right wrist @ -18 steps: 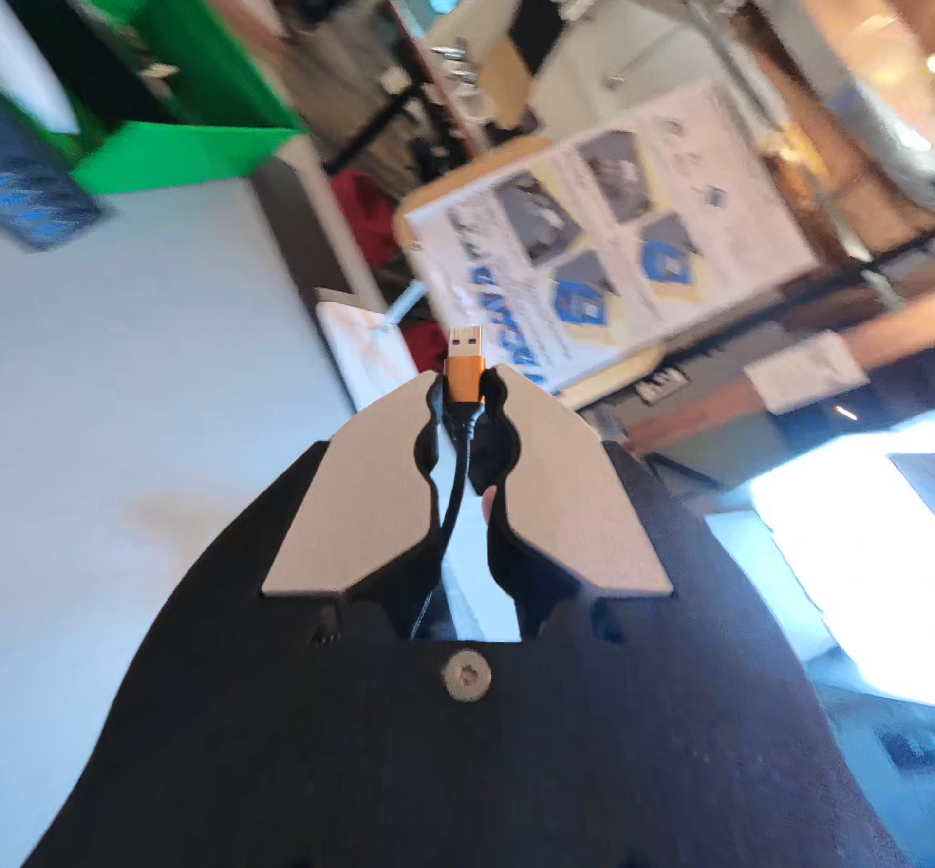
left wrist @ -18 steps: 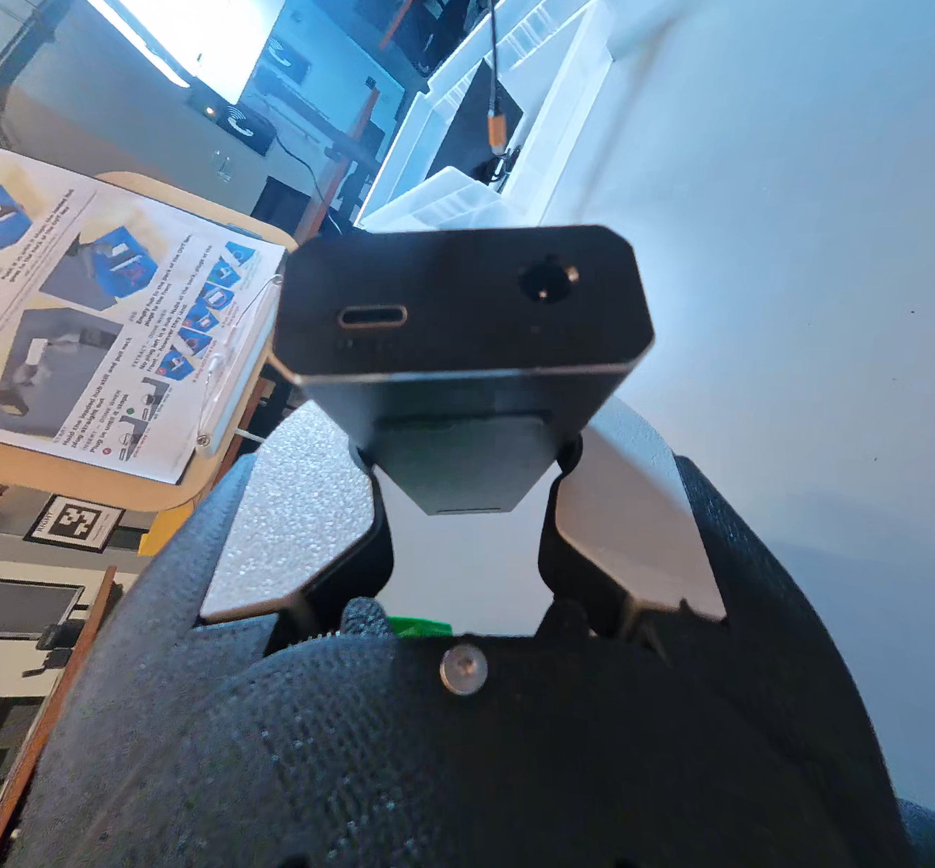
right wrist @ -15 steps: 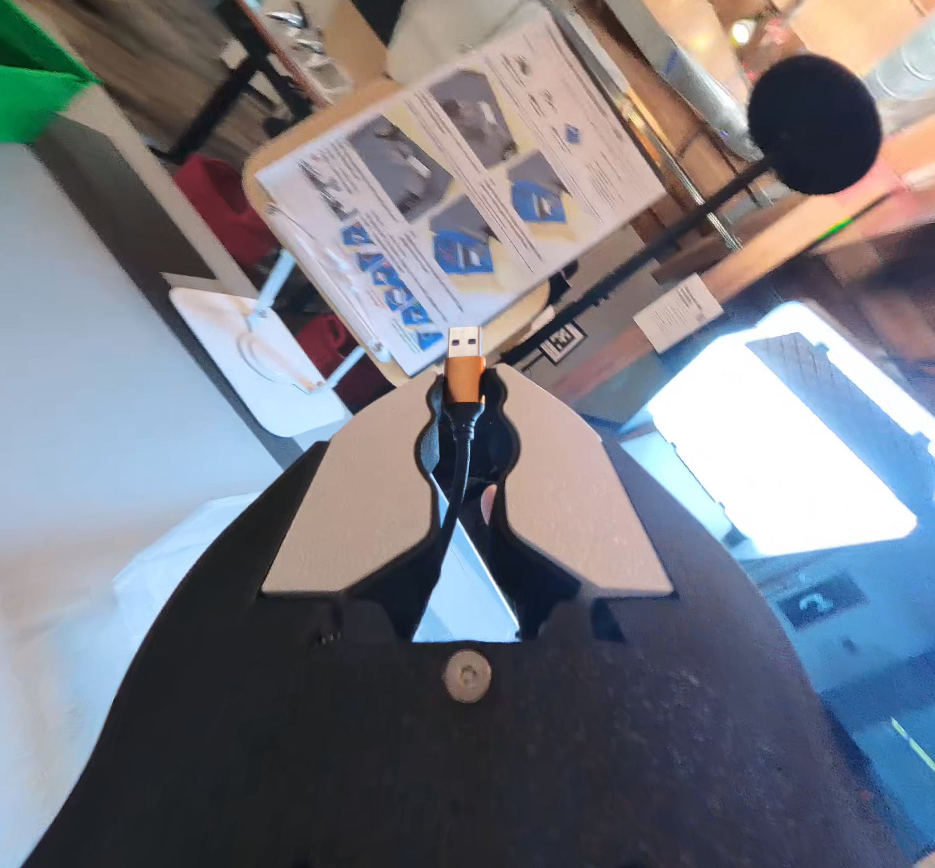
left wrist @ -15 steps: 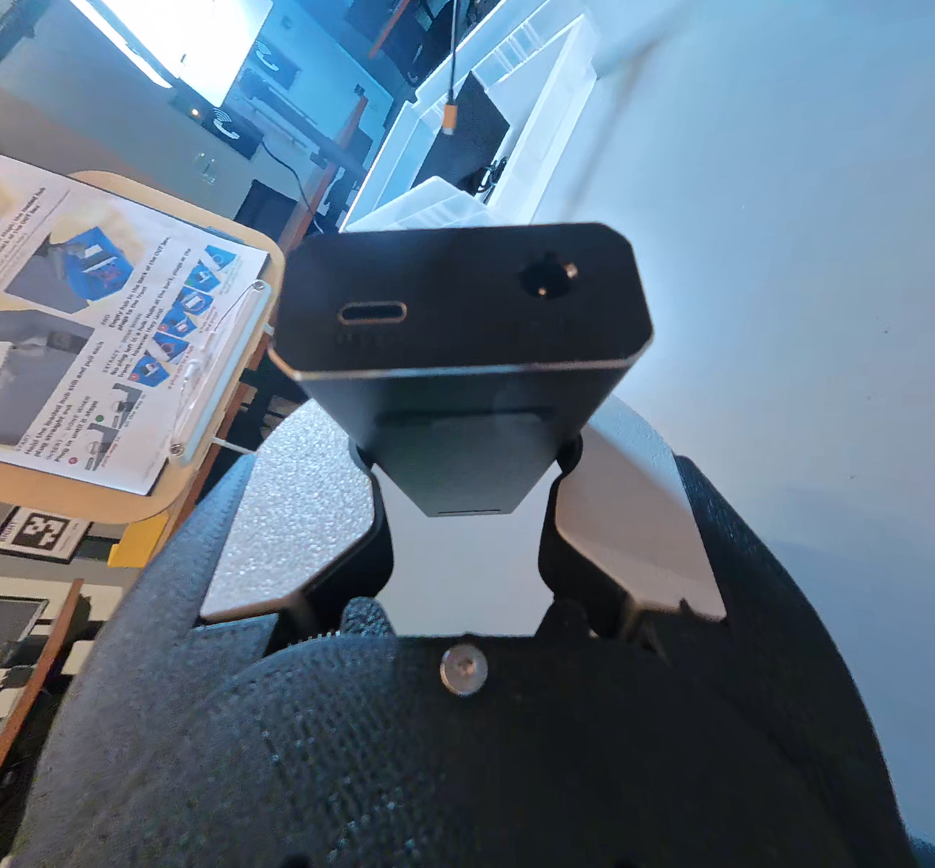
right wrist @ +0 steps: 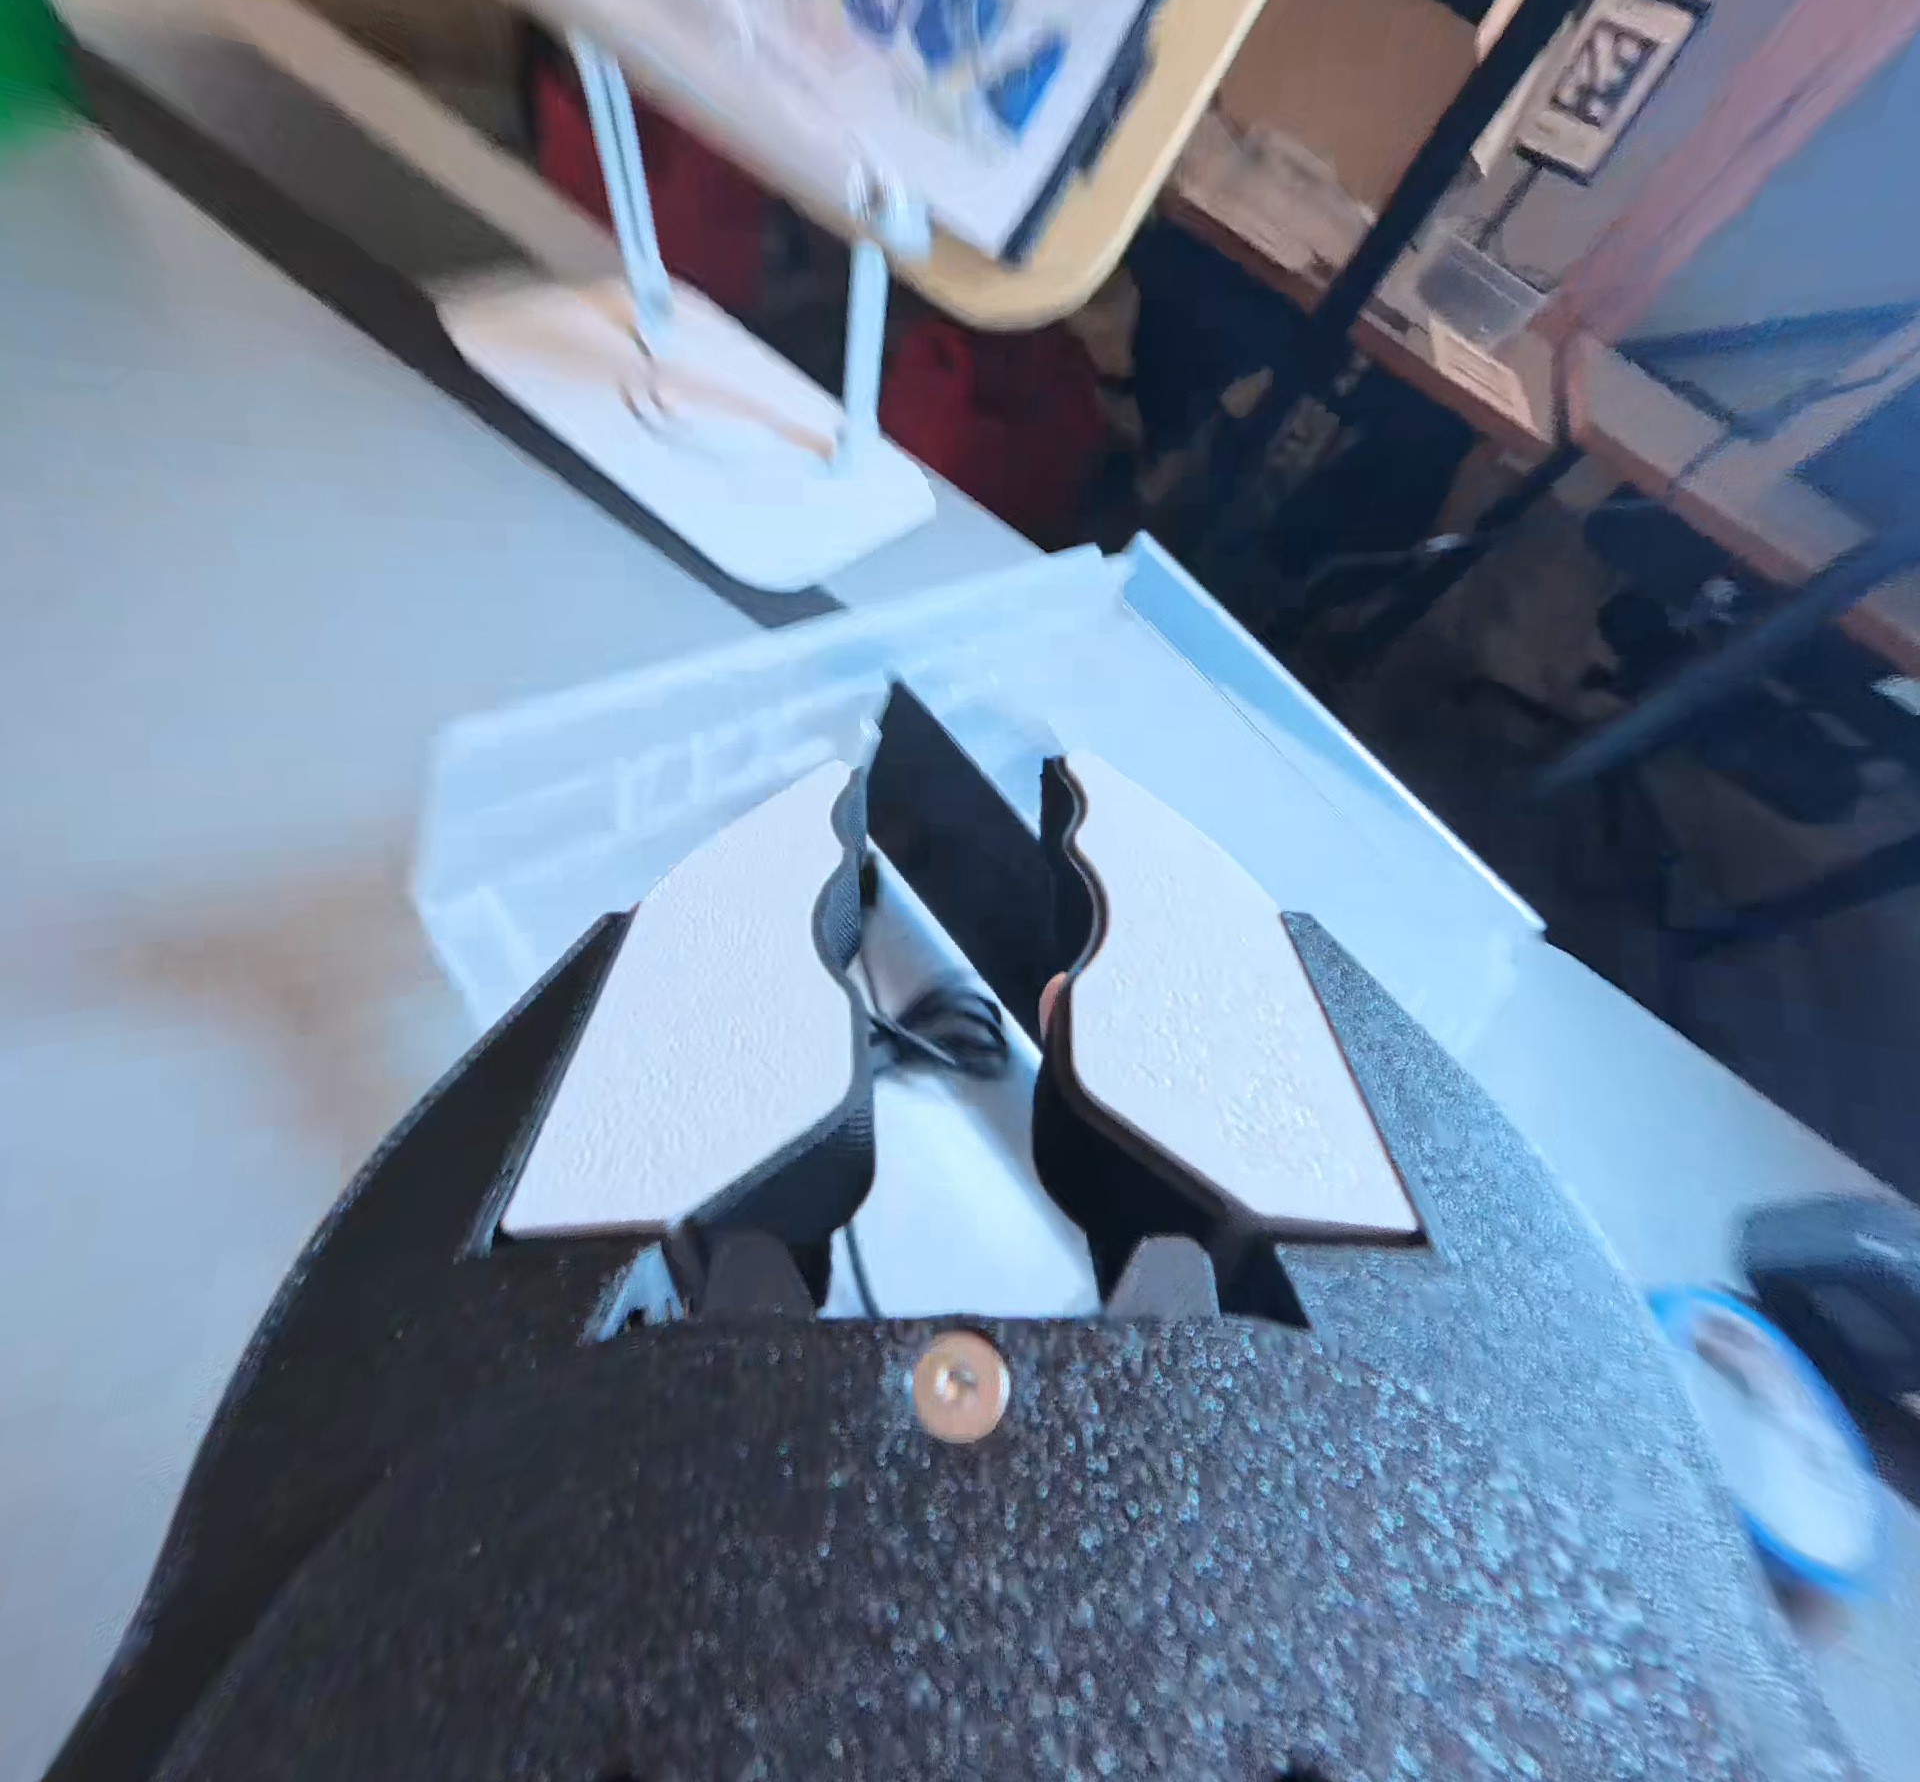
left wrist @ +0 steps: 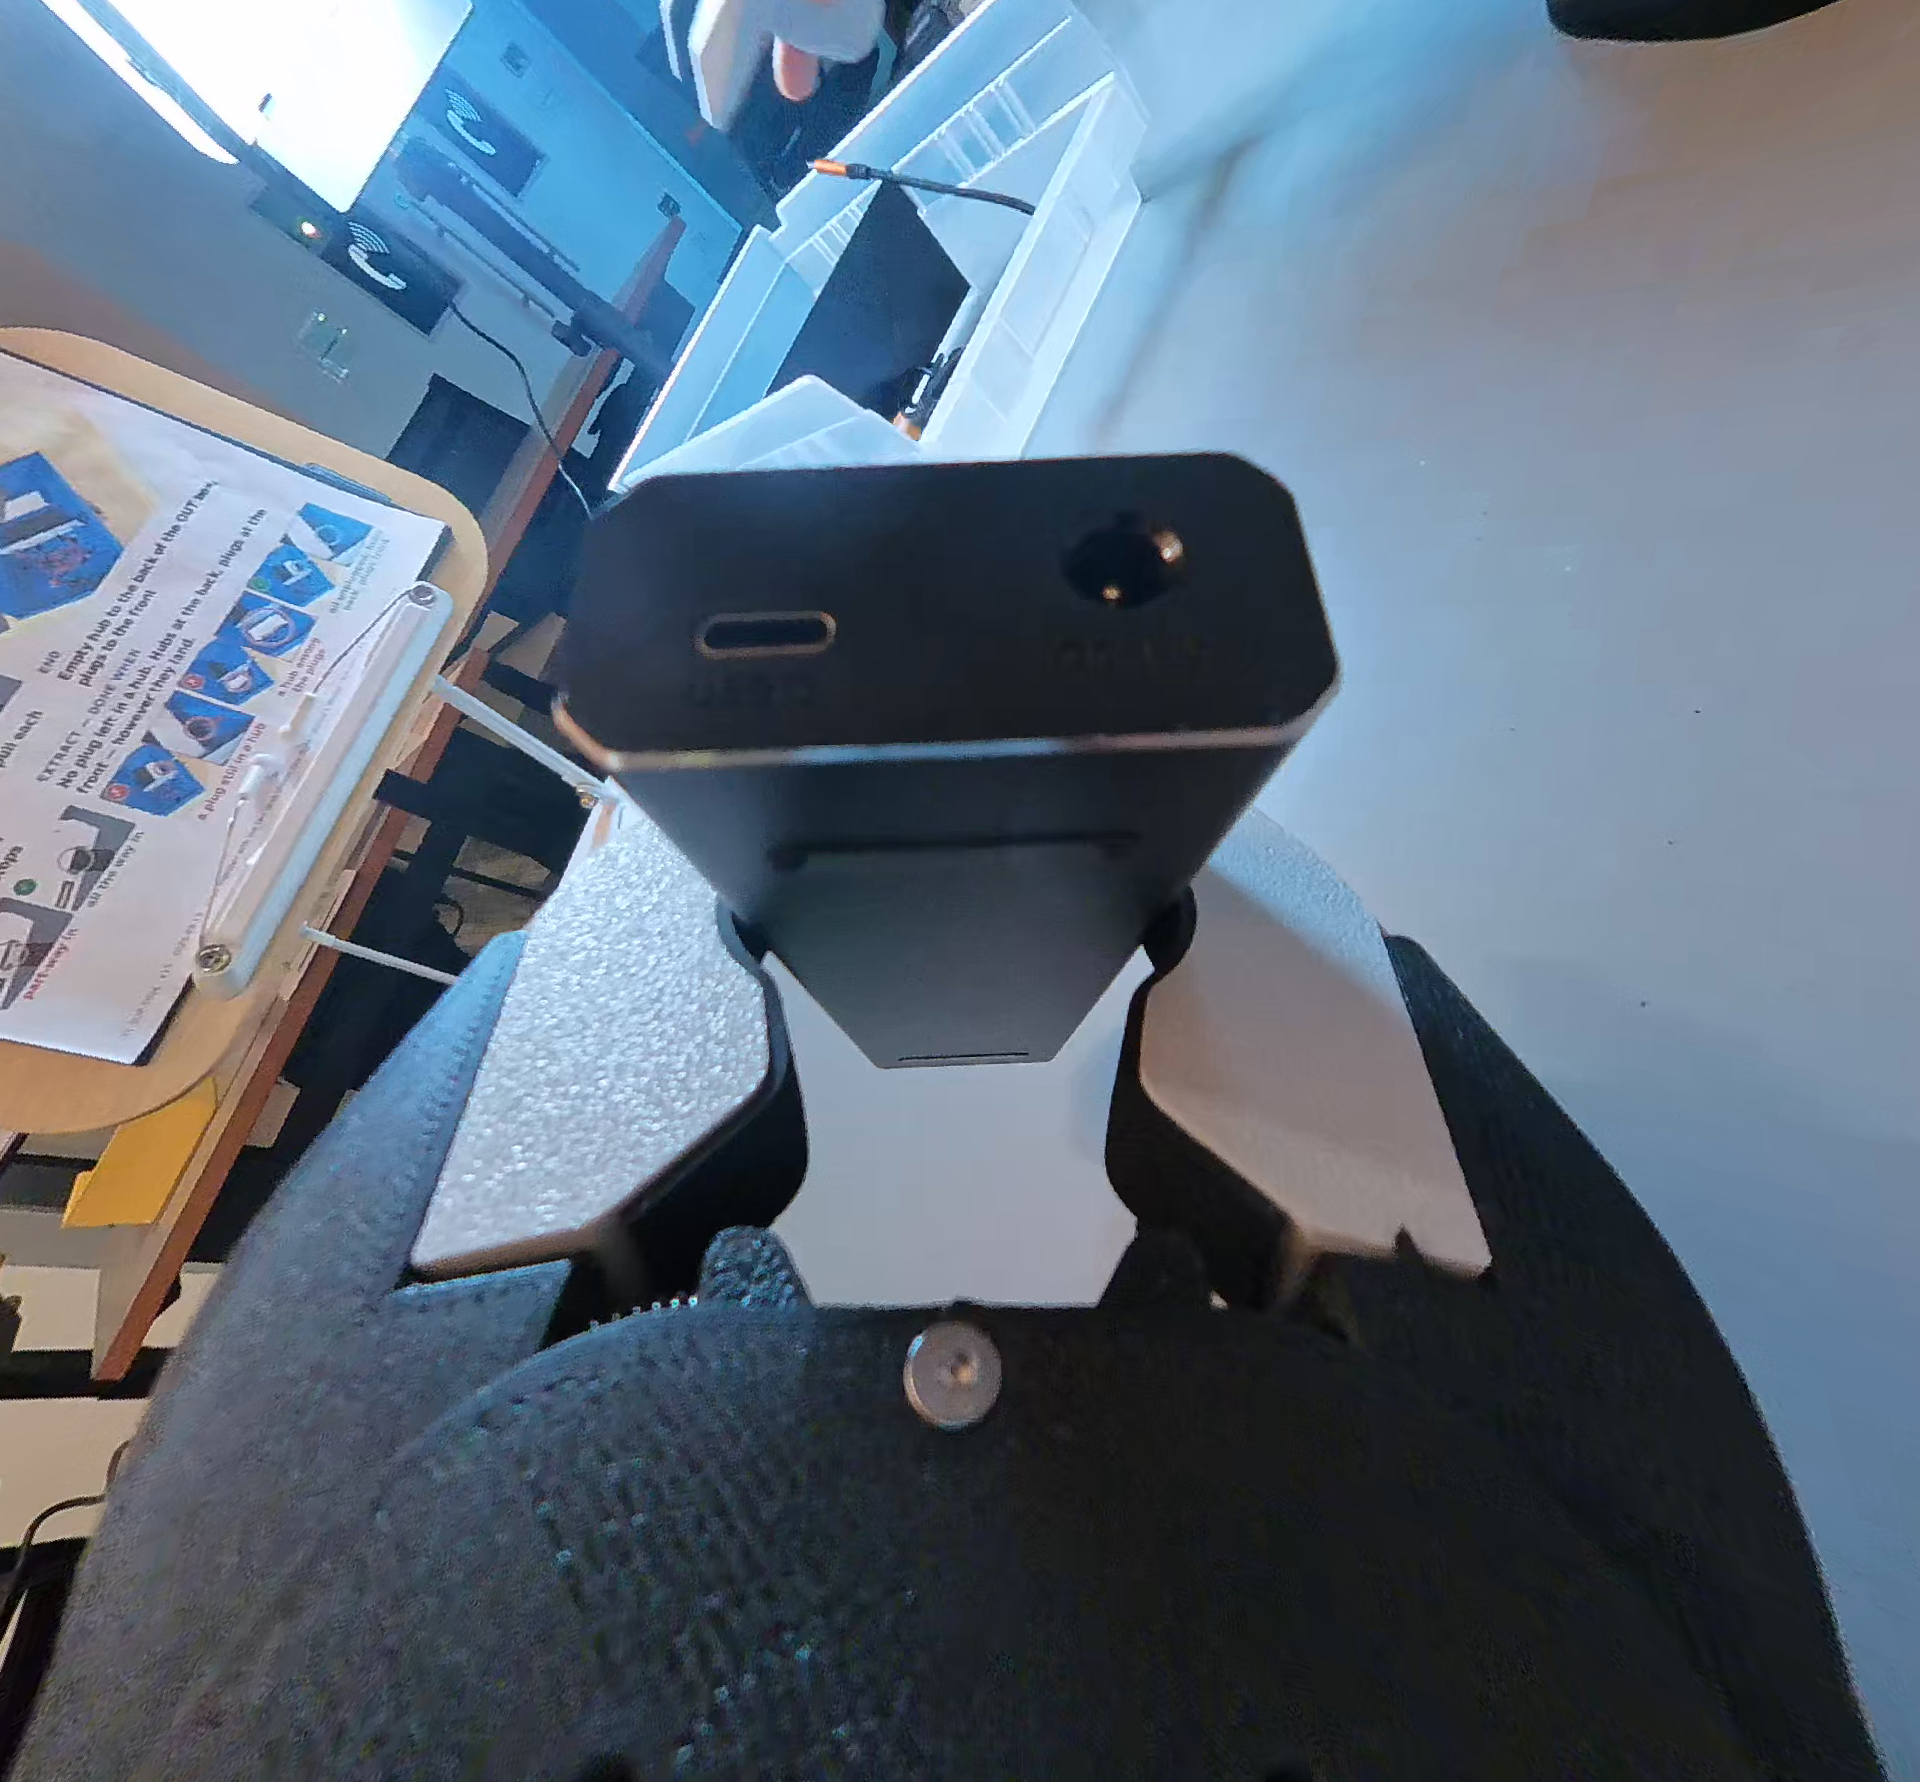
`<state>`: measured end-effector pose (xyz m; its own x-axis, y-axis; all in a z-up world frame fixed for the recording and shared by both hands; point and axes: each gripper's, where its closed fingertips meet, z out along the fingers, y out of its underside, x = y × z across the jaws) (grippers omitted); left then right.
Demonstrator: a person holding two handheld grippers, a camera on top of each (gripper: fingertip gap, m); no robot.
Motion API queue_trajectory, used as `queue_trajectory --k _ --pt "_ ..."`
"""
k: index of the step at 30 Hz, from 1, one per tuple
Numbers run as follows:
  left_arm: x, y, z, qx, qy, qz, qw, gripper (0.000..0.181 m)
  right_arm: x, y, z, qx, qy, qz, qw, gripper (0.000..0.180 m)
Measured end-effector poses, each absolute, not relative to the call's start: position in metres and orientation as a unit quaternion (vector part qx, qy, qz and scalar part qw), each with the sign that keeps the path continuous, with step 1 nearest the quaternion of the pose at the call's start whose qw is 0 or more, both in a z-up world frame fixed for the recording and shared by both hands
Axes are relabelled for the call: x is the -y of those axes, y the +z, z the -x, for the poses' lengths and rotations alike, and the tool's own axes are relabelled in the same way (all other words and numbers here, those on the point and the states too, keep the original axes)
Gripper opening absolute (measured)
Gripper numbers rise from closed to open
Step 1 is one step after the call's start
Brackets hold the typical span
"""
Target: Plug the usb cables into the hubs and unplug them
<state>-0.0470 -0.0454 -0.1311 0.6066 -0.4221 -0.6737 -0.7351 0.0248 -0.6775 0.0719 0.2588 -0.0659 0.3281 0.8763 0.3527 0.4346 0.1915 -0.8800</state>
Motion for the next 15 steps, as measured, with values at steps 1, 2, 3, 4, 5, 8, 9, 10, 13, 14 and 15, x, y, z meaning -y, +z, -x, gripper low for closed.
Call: queue_trajectory --k 1,2,3,4,5,8,9,10,13,14,15 --pt "0.046 -0.131 0.046 -0.423 0.134 0.684 0.579 0.072 -0.252 -0.051 -0.071 0.523 0.252 0.598 0.553 0.031" --pt "0.046 -0.131 0.045 -0.423 0.133 0.684 0.579 0.072 -0.247 -0.038 -0.072 0.505 0.289 0.591 0.559 0.032" --pt "0.046 -0.131 0.044 -0.424 0.132 0.684 0.58 0.072 -0.245 -0.026 -0.074 0.492 0.311 0.584 0.565 0.032" --pt "0.045 -0.131 0.043 -0.423 0.131 0.684 0.58 0.071 -0.243 -0.017 -0.078 0.484 0.319 0.578 0.574 0.032" --pt "0.045 -0.132 0.042 -0.423 0.131 0.683 0.58 0.071 -0.242 -0.01 -0.081 0.481 0.322 0.572 0.581 0.032" --pt "0.045 -0.132 0.04 -0.423 0.131 0.682 0.582 0.072 -0.24 0.008 -0.09 0.471 0.308 0.558 0.61 0.033" --pt "0.045 -0.132 0.039 -0.424 0.131 0.682 0.582 0.072 -0.243 0.013 -0.094 0.464 0.294 0.559 0.62 0.033" --pt "0.044 -0.133 0.039 -0.425 0.132 0.682 0.581 0.072 -0.247 0.015 -0.098 0.457 0.277 0.566 0.628 0.032" --pt "0.043 -0.137 0.037 -0.431 0.132 0.682 0.576 0.072 -0.273 -0.001 -0.114 0.444 0.188 0.62 0.619 0.03" --pt "0.043 -0.139 0.036 -0.432 0.13 0.683 0.574 0.071 -0.283 -0.014 -0.12 0.448 0.15 0.641 0.606 0.028" --pt "0.042 -0.14 0.035 -0.434 0.128 0.684 0.573 0.071 -0.294 -0.028 -0.125 0.452 0.114 0.659 0.591 0.029"
